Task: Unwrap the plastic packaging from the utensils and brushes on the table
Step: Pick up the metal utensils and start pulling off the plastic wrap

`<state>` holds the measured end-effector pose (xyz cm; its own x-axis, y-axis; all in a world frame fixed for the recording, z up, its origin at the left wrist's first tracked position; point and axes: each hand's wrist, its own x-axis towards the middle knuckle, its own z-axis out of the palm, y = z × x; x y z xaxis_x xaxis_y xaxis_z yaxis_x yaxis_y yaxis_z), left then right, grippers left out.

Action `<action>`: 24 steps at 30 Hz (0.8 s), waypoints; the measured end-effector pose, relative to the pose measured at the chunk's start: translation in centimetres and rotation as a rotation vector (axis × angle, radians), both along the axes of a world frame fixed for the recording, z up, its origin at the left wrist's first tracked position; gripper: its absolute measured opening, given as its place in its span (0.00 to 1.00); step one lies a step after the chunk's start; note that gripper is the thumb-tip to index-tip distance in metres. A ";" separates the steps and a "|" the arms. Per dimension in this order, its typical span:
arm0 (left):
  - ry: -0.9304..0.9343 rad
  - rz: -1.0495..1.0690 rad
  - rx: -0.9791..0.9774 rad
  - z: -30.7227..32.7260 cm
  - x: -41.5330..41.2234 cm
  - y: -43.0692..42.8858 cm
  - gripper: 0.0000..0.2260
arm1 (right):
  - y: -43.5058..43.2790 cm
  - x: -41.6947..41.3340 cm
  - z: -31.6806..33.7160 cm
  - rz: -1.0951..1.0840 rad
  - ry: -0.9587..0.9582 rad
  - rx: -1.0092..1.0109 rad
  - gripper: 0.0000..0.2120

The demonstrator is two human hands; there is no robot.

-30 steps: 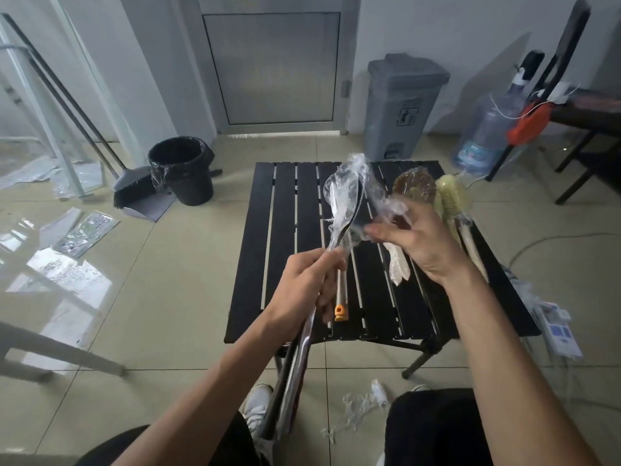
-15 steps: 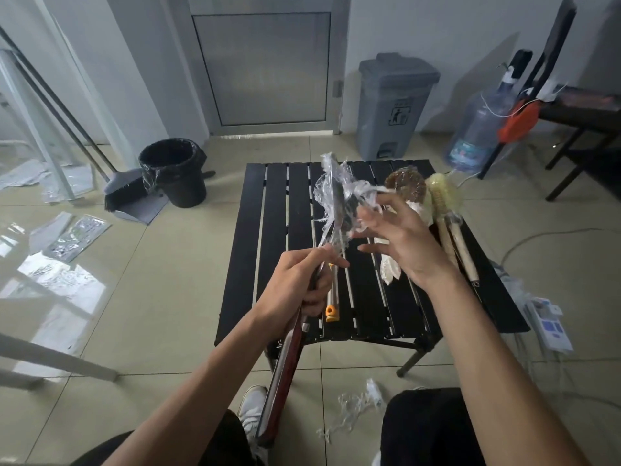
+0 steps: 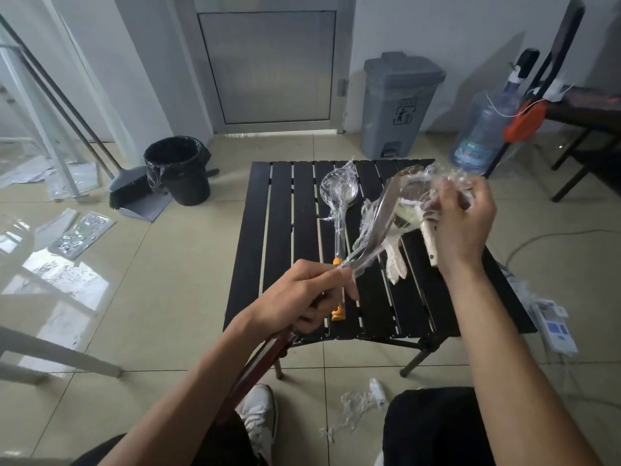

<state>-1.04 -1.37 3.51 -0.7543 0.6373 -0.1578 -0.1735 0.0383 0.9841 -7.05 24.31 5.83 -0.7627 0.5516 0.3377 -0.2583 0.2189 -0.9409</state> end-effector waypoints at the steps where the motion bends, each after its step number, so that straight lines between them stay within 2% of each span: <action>1: -0.002 -0.001 0.048 0.1 -0.1 -0.2 0.22 | 0.3 0.0 -0.1 0.025 -0.019 -0.067 0.03; 4: -0.004 0.024 0.166 0.3 -0.6 -0.8 0.23 | 0.4 -0.1 -0.6 0.092 -0.102 -0.186 0.07; 7: -0.002 0.024 0.259 0.1 -0.9 -0.9 0.24 | 0.6 -0.2 -1.2 0.096 -0.154 -0.287 0.01; 9: -0.021 0.013 0.326 -0.1 -0.9 -0.8 0.23 | 0.7 -0.5 -1.2 0.088 -0.174 -0.422 0.08; 12: -0.035 0.034 0.384 -0.2 -1.1 -0.7 0.22 | 0.8 -0.6 -1.4 0.118 -0.219 -0.750 0.11; 14: -0.052 0.083 0.360 -0.5 -1.4 -0.6 0.23 | 0.9 -0.5 -1.4 0.174 -0.210 -1.045 0.07; 15: -0.063 0.115 0.344 -0.6 -1.5 -0.6 0.23 | 1.1 -0.4 -1.3 0.190 -0.200 -1.122 0.05; 17: -0.081 0.192 0.320 -0.9 -1.6 -0.4 0.23 | 1.1 -0.3 -1.1 0.206 -0.191 -1.140 0.03; 19: -0.099 0.257 0.317 -1.1 -1.7 -0.2 0.22 | 0.7 0.0 -0.9 0.225 -0.221 -1.076 0.05; 21: -0.132 0.274 0.342 -1.1 -1.8 -0.1 0.20 | -0.4 0.3 -0.9 0.330 -0.297 -0.940 0.06; 24: -0.101 0.265 0.353 -0.8 -2.0 0.0 0.16 | -2.9 1.0 -0.5 0.654 -0.464 -0.615 0.05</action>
